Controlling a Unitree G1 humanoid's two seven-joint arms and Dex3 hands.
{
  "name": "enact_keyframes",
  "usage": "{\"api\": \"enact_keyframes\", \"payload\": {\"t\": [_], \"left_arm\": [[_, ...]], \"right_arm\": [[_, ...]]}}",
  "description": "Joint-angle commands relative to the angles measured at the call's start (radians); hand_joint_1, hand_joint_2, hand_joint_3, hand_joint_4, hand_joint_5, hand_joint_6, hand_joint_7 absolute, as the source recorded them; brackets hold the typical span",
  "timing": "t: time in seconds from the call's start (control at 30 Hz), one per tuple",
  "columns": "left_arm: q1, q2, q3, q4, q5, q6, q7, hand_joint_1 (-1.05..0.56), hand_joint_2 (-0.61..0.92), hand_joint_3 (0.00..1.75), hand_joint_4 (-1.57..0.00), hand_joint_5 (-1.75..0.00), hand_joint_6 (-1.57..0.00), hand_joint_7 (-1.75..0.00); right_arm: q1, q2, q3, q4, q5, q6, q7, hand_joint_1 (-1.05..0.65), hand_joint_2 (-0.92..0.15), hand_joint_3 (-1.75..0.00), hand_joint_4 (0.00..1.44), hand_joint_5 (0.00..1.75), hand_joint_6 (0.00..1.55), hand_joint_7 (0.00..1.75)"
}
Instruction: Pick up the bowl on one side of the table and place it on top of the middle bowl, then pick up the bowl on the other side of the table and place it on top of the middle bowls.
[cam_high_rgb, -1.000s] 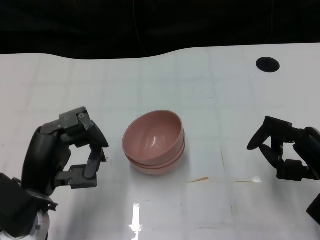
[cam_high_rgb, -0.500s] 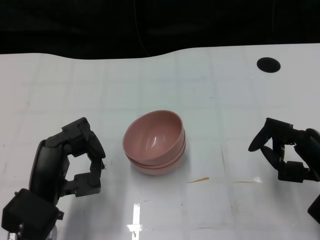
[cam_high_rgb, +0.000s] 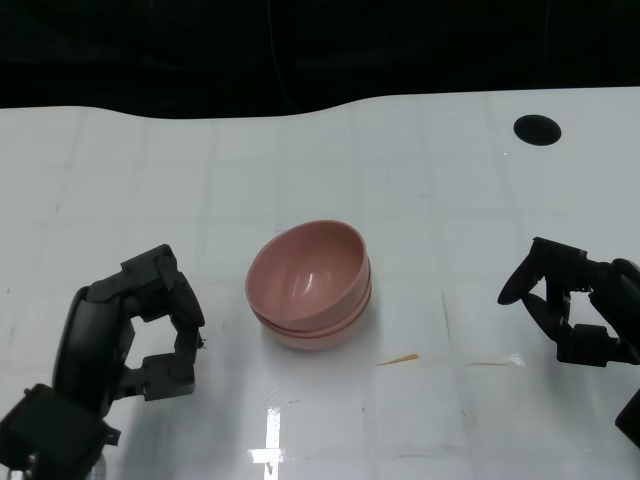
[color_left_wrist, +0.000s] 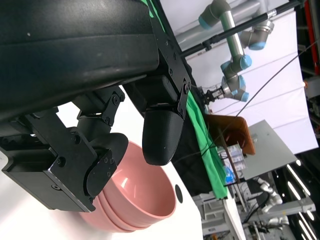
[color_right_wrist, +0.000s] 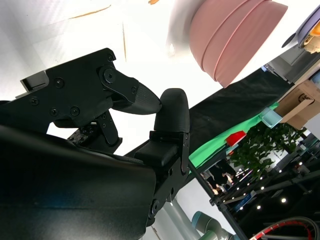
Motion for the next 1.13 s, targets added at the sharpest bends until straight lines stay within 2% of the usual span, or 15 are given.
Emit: {"api": "enact_keyframes", "payload": {"t": [0.03, 0.4, 0.63, 1.13], "left_arm": [[0.004, 0.026, 0.000, -0.016, -0.052, 0.034, -0.047, 0.22, 0.52, 1.49, -1.04, -1.75, -0.81, -1.75], [0.025, 0.044, 0.007, -0.034, -0.107, 0.056, -0.121, 0.23, 0.51, 1.49, -1.03, -1.75, -0.81, -1.75], [0.034, 0.048, 0.011, -0.030, -0.117, 0.056, -0.131, 0.15, 0.48, 1.53, -1.04, -1.75, -0.83, -1.75], [0.030, 0.043, 0.030, -0.018, -0.156, 0.060, -0.161, 0.13, 0.46, 1.54, -1.05, -1.75, -0.83, -1.75]], "right_arm": [[-0.004, -0.019, -0.007, 0.007, 0.012, -0.015, -0.004, -0.26, -0.80, -0.83, 0.77, 1.75, 0.64, 1.55], [-0.001, -0.026, -0.012, 0.005, 0.019, -0.014, 0.007, -0.27, -0.80, -0.82, 0.76, 1.75, 0.62, 1.56], [0.005, -0.023, -0.016, 0.000, 0.018, -0.013, 0.003, -0.28, -0.80, -0.81, 0.76, 1.75, 0.63, 1.56], [0.001, -0.024, -0.015, 0.000, 0.008, -0.010, -0.008, -0.28, -0.80, -0.81, 0.77, 1.75, 0.65, 1.54]]}}
